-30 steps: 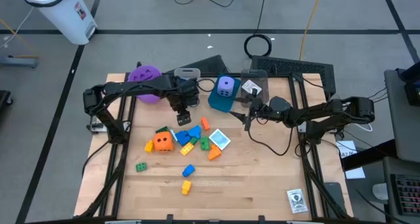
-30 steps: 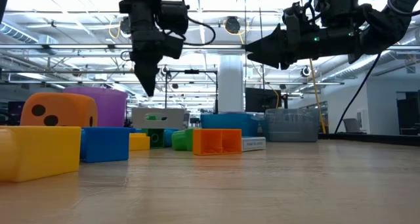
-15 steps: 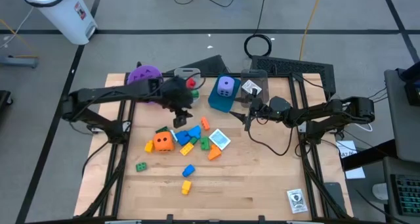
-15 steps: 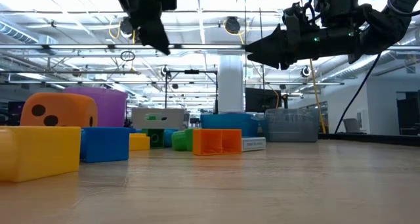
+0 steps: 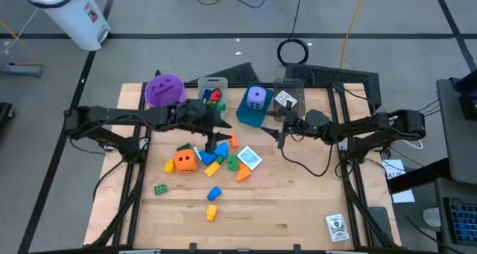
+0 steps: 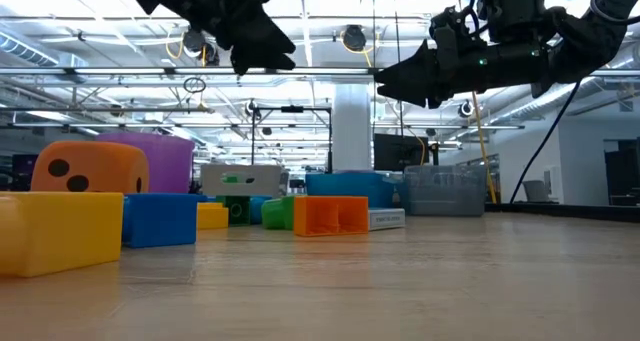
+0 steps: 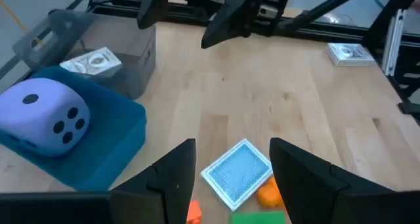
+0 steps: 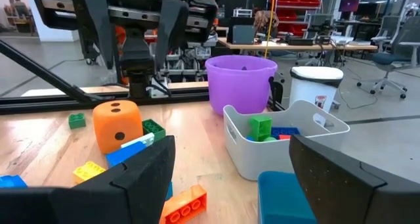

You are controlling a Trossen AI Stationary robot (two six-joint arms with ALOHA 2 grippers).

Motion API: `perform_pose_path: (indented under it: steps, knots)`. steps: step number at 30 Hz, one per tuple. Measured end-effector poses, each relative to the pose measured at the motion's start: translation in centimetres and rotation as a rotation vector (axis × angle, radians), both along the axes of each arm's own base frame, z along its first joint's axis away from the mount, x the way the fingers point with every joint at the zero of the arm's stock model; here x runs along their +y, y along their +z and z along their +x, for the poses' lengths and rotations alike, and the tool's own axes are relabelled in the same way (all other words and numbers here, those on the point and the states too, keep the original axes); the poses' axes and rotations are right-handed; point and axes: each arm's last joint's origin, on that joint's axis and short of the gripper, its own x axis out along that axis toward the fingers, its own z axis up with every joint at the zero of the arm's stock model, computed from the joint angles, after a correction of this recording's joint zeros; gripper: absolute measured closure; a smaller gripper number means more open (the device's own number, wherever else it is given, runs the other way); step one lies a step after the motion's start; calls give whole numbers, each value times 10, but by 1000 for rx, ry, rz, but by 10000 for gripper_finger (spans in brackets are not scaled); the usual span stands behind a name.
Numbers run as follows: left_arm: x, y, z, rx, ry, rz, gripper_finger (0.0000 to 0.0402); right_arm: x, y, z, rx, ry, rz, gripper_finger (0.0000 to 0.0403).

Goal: Pick & Place Toys
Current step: Put the orange dice into the blue bin

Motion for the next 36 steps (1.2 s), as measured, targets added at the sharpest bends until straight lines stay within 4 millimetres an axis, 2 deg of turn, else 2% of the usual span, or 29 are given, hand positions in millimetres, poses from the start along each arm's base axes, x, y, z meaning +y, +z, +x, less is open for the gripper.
perform_pose_path:
  steps: [6, 27, 36]
  knots:
    - [0, 5, 3, -64, -14, 34, 199, 0, 0, 0, 0, 0, 0, 115]
    - [8, 8, 2, -88, 17, 36, 199, 0, 0, 0, 0, 0, 0, 115]
    - [9, 25, 8, -274, 27, 44, 199, 0, 0, 0, 0, 0, 0, 115]
